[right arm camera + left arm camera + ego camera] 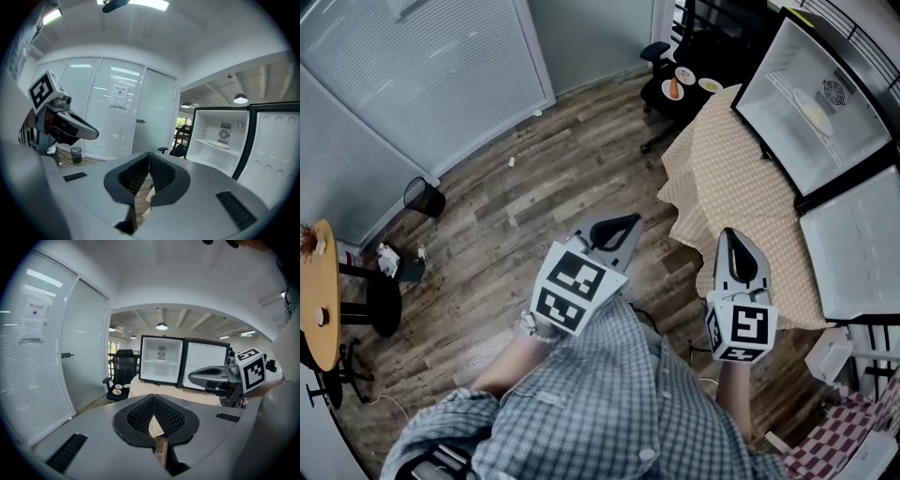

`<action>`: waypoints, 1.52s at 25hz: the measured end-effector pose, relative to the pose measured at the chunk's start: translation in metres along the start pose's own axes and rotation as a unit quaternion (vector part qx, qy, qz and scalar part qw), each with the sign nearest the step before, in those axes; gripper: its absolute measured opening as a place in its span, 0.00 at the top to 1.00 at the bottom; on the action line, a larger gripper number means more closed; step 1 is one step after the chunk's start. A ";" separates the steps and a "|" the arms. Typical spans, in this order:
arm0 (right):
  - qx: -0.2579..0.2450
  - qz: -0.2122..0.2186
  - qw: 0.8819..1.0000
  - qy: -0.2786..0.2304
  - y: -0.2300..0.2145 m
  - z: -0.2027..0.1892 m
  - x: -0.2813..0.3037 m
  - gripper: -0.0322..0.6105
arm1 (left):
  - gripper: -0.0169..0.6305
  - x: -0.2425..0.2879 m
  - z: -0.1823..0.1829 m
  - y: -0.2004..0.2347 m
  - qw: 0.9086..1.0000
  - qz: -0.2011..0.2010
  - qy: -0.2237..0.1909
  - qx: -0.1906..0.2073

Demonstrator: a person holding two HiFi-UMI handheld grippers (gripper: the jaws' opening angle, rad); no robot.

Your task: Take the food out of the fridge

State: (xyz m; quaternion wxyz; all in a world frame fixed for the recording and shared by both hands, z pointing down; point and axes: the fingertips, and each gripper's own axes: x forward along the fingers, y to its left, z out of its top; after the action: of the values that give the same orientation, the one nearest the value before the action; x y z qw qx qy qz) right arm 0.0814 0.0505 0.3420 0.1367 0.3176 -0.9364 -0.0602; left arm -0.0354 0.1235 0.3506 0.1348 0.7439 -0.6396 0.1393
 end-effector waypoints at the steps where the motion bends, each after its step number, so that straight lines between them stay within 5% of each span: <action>1: 0.004 -0.003 1.000 -0.002 -0.006 0.001 0.003 0.94 | 0.96 0.004 0.004 0.000 1.000 0.000 -0.003 0.002; 14: 0.019 -0.038 0.999 0.004 -0.045 -0.006 0.006 0.94 | 0.96 0.045 0.018 -0.018 0.999 -0.036 -0.002 0.012; 38: 0.056 -0.203 0.975 0.063 -0.156 -0.027 0.043 0.94 | 0.96 0.196 0.082 -0.008 0.981 -0.185 -0.001 0.058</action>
State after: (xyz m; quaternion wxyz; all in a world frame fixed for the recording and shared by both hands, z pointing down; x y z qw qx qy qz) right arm 0.1468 -0.1000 0.3460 0.1626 0.5118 -0.8435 -0.0141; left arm 0.0031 -0.0853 0.3490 0.1144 0.8560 -0.4819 0.1482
